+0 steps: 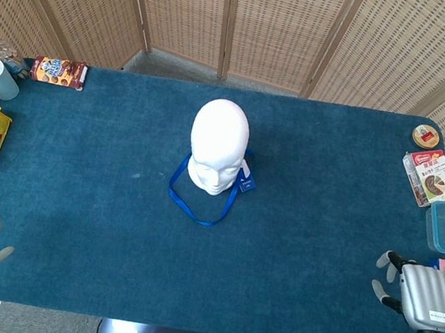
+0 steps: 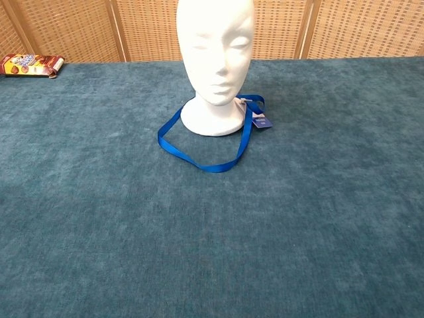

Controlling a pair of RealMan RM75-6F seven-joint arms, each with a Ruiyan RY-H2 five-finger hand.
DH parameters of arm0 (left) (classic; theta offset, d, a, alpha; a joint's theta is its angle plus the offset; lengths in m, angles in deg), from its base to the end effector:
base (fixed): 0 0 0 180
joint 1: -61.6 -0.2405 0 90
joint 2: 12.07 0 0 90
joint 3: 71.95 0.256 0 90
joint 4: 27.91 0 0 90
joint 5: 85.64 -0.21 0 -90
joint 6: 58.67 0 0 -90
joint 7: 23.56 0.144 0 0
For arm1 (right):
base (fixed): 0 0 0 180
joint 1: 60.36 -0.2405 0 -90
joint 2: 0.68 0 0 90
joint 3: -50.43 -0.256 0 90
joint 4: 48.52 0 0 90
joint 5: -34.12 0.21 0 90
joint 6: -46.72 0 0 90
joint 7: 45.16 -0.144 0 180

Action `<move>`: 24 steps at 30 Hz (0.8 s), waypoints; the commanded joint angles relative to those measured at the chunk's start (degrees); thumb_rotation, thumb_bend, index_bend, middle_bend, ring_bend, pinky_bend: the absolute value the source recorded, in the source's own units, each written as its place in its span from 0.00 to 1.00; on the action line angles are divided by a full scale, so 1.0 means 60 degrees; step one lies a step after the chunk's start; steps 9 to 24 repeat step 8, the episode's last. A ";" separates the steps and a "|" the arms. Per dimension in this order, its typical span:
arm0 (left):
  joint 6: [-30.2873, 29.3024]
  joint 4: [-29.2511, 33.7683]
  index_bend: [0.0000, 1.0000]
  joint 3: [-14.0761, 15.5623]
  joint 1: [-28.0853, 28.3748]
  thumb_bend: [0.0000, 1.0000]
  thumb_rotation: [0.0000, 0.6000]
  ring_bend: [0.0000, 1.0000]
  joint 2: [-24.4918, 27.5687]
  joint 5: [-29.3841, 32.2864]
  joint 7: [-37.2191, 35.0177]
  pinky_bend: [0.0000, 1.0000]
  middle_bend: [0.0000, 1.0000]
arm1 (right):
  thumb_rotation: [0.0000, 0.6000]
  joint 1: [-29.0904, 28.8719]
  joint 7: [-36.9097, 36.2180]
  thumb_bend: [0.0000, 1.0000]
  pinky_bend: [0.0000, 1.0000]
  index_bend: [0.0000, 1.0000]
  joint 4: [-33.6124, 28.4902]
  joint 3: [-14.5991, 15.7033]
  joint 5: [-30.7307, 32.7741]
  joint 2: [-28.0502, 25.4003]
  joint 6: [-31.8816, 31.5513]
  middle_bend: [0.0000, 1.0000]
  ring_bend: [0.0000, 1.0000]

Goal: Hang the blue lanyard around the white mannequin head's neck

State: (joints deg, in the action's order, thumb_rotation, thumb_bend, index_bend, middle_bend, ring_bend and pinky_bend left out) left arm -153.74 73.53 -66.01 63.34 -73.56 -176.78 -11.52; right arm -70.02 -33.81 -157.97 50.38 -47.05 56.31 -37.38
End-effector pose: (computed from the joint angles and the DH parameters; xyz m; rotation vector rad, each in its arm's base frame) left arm -0.2829 0.1313 0.1611 -1.4316 -0.8176 -0.8439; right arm -0.2608 -0.1882 0.1667 1.4351 -0.9231 0.8600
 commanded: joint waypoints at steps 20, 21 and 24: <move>0.0101 0.0123 0.53 -0.0242 -0.0115 0.09 0.78 0.48 0.0163 0.0236 -0.0191 0.41 0.65 | 1.00 0.0063 -0.0074 0.28 0.82 0.49 0.0066 -0.0082 -0.0021 0.0079 0.0174 0.63 0.67; 0.0101 0.0123 0.53 -0.0242 -0.0115 0.09 0.78 0.48 0.0163 0.0236 -0.0191 0.41 0.65 | 1.00 0.0063 -0.0074 0.28 0.82 0.49 0.0066 -0.0082 -0.0021 0.0079 0.0174 0.63 0.67; 0.0101 0.0123 0.53 -0.0242 -0.0115 0.09 0.78 0.48 0.0163 0.0236 -0.0191 0.41 0.65 | 1.00 0.0063 -0.0074 0.28 0.82 0.49 0.0066 -0.0082 -0.0021 0.0079 0.0174 0.63 0.67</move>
